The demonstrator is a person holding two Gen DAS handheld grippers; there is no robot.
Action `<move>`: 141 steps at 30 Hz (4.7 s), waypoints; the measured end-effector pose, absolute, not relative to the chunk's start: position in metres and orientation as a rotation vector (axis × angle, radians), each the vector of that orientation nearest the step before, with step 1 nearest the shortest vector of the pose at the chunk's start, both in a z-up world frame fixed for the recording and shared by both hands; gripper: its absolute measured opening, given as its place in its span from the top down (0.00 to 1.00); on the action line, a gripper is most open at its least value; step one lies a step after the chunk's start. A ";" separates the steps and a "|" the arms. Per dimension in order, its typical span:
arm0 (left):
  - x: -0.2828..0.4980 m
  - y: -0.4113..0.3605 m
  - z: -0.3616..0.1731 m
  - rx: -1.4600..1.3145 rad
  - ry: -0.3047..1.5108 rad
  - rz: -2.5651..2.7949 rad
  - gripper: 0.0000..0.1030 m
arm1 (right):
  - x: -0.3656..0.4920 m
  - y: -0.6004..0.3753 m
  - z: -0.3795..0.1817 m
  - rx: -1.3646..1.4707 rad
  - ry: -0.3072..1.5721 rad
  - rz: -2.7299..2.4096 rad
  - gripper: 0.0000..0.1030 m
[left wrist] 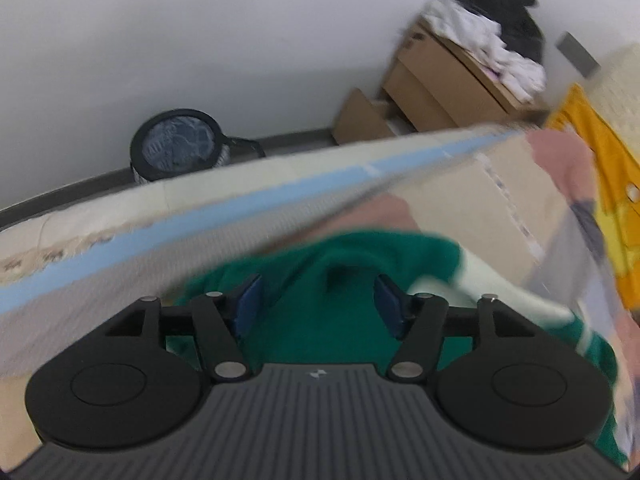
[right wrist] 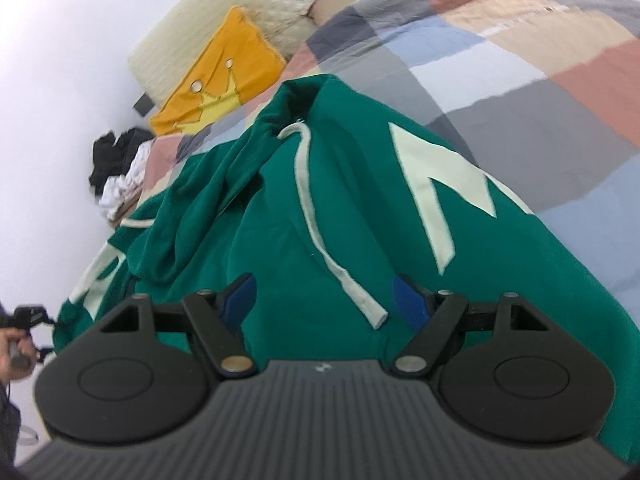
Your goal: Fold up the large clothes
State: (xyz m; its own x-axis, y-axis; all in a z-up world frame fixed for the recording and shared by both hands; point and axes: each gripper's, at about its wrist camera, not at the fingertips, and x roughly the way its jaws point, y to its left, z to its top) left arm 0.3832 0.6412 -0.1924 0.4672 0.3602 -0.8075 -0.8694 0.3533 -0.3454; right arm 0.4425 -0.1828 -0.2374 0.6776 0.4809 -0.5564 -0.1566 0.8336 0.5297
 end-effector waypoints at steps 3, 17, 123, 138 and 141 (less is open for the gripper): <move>0.364 0.603 -0.171 -0.857 0.711 0.801 0.33 | 0.438 -0.197 -0.239 0.525 0.747 0.366 0.25; 0.251 0.390 -0.165 -1.030 0.777 0.339 0.33 | 0.390 -0.230 -0.226 0.646 0.761 0.405 0.23; 0.185 0.369 -0.224 -0.742 0.906 0.304 0.78 | 0.291 -0.206 -0.200 0.244 1.032 0.512 0.86; 0.245 0.307 -0.122 -0.537 0.715 0.247 0.34 | 0.302 -0.217 -0.167 0.381 0.897 0.496 0.35; 0.277 0.316 -0.121 -0.629 0.696 0.240 0.30 | 0.316 -0.205 -0.162 0.437 0.866 0.542 0.35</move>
State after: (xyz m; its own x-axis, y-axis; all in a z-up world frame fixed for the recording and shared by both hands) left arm 0.2773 0.3156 -0.1206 0.7494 0.0022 -0.6621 -0.4068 0.7905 -0.4578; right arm 0.3157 -0.2053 -0.1617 0.5298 0.6075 -0.5919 -0.2668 0.7818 0.5636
